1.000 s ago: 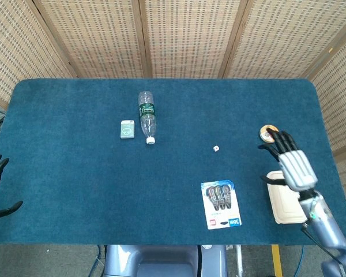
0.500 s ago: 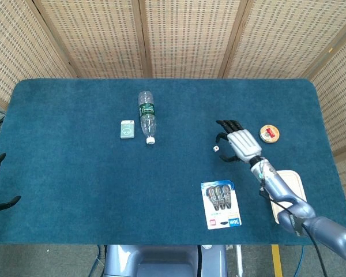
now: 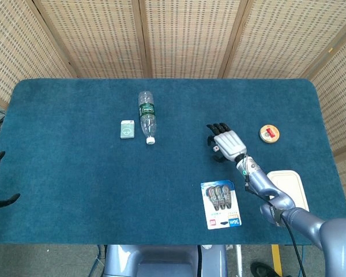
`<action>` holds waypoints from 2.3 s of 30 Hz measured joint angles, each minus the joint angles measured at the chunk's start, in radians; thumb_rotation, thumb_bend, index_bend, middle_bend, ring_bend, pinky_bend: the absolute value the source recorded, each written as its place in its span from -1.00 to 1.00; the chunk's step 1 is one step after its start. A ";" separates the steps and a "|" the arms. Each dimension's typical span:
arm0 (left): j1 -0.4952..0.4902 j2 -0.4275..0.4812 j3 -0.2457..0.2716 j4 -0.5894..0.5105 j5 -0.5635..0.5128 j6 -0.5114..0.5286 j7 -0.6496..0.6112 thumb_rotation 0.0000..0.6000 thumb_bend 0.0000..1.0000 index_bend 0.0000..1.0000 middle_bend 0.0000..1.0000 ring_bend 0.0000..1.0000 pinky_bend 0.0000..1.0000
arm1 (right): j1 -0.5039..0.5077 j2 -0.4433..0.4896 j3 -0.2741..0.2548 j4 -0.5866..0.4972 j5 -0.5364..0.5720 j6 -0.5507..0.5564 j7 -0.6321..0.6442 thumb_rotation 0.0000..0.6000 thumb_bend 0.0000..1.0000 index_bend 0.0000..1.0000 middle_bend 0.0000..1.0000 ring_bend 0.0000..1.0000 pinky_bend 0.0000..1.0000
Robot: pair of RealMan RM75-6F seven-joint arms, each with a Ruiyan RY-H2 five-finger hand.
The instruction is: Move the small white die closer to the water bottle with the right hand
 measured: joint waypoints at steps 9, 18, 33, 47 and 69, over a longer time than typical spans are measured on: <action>-0.001 0.000 0.001 -0.002 -0.001 0.001 0.001 1.00 -1.00 -1.00 -1.00 -1.00 -1.00 | 0.032 -0.083 0.005 0.145 0.084 -0.081 -0.085 1.00 -0.30 -0.17 -0.86 -1.00 -0.89; -0.004 0.001 -0.001 0.002 -0.008 -0.006 -0.004 1.00 -1.00 -1.00 -1.00 -1.00 -1.00 | 0.045 -0.122 -0.008 0.185 0.093 -0.083 -0.110 1.00 -0.26 -0.10 -0.86 -1.00 -0.89; -0.006 0.003 0.002 0.000 -0.007 -0.009 -0.009 1.00 -1.00 -1.00 -1.00 -1.00 -1.00 | 0.044 -0.106 -0.010 0.164 0.091 -0.046 -0.106 1.00 -0.07 0.09 -0.82 -1.00 -0.89; 0.003 0.026 0.021 -0.011 0.043 0.008 -0.058 1.00 -1.00 -1.00 -1.00 -1.00 -1.00 | -0.009 0.266 0.023 -0.341 0.031 0.167 -0.181 1.00 -0.07 0.09 -0.80 -1.00 -0.82; 0.018 0.045 0.032 -0.008 0.075 0.040 -0.106 1.00 -1.00 -1.00 -1.00 -1.00 -1.00 | -0.050 0.555 0.100 -0.705 0.209 0.222 -0.407 1.00 -0.28 -1.00 -0.83 -1.00 -0.81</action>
